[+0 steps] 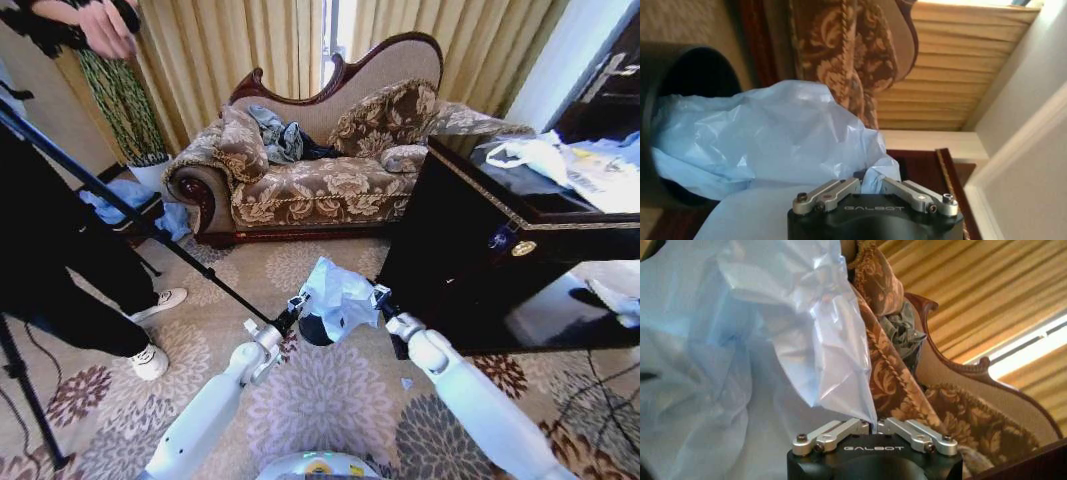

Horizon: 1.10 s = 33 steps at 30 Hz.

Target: Place a garbage bag over the trash bin.

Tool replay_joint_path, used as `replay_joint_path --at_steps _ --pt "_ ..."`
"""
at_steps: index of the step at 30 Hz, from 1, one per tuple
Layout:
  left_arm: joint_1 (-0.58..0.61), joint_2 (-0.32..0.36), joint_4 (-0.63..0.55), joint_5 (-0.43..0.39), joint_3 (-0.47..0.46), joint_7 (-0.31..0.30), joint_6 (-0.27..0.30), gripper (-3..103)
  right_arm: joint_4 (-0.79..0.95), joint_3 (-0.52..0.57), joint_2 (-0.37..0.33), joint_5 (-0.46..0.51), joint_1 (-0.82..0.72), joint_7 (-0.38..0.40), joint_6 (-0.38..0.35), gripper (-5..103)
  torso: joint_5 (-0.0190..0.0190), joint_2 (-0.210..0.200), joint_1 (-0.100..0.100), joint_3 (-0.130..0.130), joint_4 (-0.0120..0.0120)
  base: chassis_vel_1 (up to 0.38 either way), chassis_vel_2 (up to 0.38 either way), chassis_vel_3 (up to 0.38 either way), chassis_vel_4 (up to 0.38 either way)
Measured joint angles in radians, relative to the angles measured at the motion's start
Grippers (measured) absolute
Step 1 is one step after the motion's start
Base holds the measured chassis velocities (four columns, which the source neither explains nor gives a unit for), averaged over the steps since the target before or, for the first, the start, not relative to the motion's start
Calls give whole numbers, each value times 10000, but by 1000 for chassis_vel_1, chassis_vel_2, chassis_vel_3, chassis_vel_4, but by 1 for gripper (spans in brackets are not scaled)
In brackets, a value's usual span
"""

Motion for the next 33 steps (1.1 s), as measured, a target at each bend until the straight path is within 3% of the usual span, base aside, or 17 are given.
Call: replay_joint_path --at_steps 7,16,23,33 --pt "58 -235 -202 -128 41 -57 3 0 1469 907 -1280 168 -981 -504 -350 0 -3 0 0 -1 -1 0 0 0 0" --pt "265 -974 616 -189 -349 -217 -69 0 2265 1456 -1887 94 -2194 -937 -344 0 -1 0 0 -1 -3 0 0 0 0" --pt "1094 -1301 514 -44 -720 -331 -206 0 2502 661 -2396 245 -1739 -1130 -369 0 -1 0 -1 -1 0 0 0 0 0" --pt "1307 -1001 -763 -276 -887 -858 -335 0 2301 -1501 -2461 611 926 -1363 -675 0 -3 0 0 0 -1 0 0 0 0"
